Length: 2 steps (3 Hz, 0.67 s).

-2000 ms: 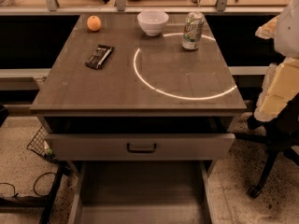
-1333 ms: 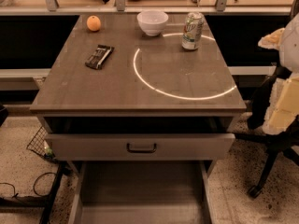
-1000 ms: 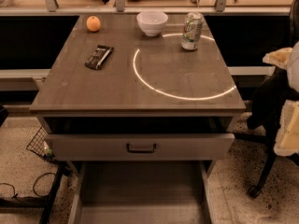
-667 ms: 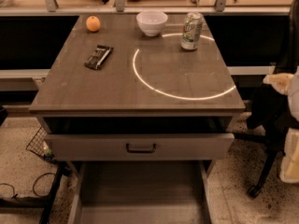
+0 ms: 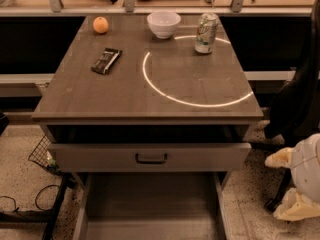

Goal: Close middle drawer

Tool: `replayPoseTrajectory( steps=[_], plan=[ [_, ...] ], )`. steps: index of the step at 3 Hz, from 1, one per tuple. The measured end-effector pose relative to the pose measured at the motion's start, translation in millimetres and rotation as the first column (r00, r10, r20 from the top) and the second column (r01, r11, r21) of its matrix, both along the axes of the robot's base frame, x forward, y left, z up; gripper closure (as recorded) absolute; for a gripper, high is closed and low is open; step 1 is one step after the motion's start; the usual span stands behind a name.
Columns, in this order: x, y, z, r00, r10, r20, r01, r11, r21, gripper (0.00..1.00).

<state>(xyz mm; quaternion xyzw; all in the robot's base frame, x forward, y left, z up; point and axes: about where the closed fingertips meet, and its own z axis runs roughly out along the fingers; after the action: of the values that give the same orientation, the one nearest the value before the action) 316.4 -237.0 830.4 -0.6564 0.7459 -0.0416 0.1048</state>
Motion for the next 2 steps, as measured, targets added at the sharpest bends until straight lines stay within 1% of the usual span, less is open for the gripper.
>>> replayPoseTrajectory(
  steps=[1,2],
  plan=[
    [-5.0,-0.4,-9.9,0.9999,-0.001,-0.017,0.001,1.0,0.0,0.61],
    [-5.1,-0.1,-10.4,0.9998,-0.001,-0.018,0.001,1.0,0.001,0.83]
  ],
)
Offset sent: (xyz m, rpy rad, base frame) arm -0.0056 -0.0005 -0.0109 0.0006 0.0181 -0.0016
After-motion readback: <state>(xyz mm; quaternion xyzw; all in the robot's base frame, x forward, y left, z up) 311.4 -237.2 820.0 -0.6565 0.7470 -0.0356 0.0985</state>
